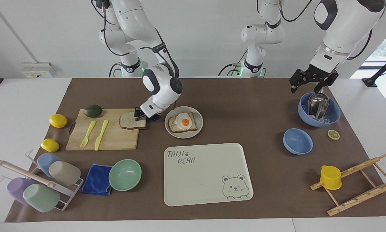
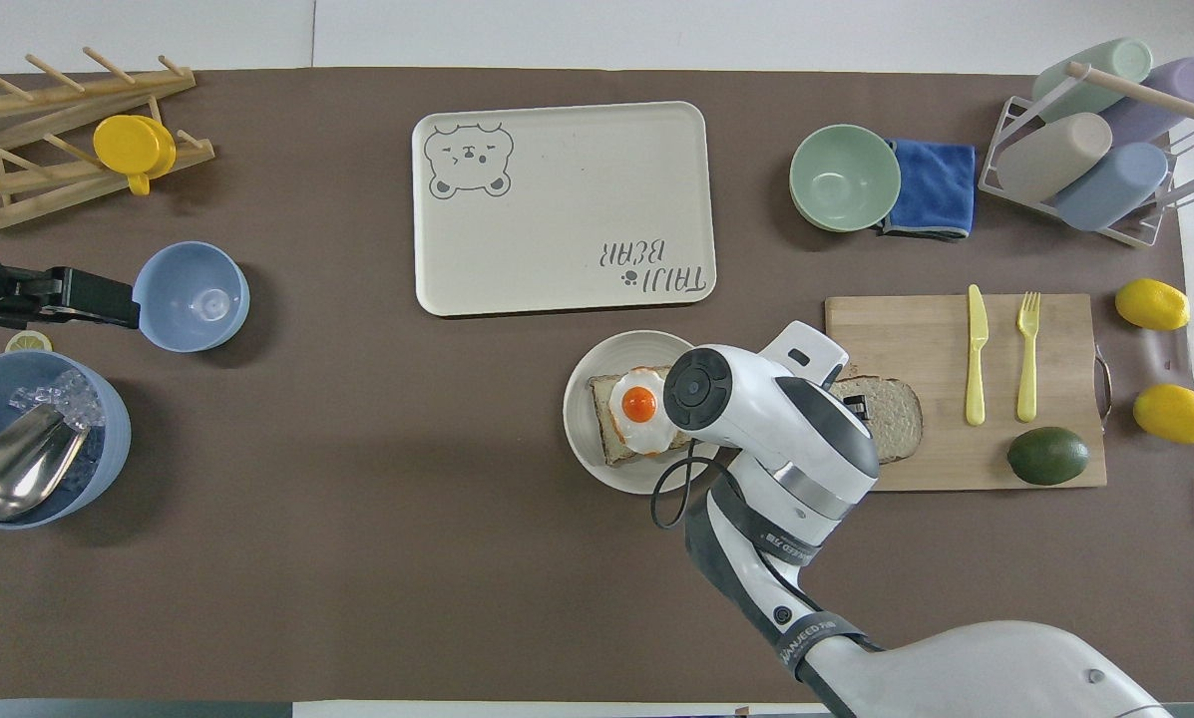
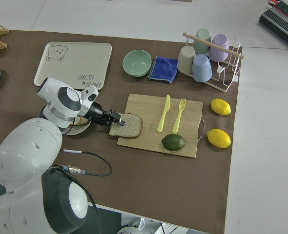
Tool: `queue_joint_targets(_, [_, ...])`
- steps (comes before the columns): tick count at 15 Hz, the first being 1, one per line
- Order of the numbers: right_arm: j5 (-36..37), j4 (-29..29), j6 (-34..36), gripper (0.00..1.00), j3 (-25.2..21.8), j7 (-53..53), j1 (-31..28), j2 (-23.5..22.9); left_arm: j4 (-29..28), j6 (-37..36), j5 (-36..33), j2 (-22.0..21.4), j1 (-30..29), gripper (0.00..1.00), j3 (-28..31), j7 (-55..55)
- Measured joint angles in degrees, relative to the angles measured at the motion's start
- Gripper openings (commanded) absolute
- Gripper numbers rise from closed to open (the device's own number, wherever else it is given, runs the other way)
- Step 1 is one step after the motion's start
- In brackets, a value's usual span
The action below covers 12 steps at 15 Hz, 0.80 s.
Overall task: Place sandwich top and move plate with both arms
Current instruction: 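Carry the bread slice over the plate with the right gripper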
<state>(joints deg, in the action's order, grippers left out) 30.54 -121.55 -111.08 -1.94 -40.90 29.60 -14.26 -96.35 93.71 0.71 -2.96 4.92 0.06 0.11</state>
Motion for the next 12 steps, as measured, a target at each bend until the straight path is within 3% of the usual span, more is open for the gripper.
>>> queue_joint_targets(4, [0.52,0.51,2.03,0.00,0.05,0.00,0.00,0.80,0.00,0.00,0.00,0.00,0.00,1.00,0.00,0.00])
queue_joint_targets(6, [0.52,3.66,6.41,0.00,1.35,0.18,-0.02,0.73,0.00,0.00,0.00,0.00,0.00,1.00,0.00,0.00])
queue_joint_targets(10, [-3.74,18.00,19.15,0.00,8.52,0.19,0.19,-0.90,0.00,0.00,0.00,0.00,0.00,1.00,0.00,0.00])
queue_joint_targets(12, [-5.22,24.64,22.03,0.00,11.44,0.19,0.31,-2.83,0.00,0.00,0.00,0.00,0.00,1.00,0.00,0.00])
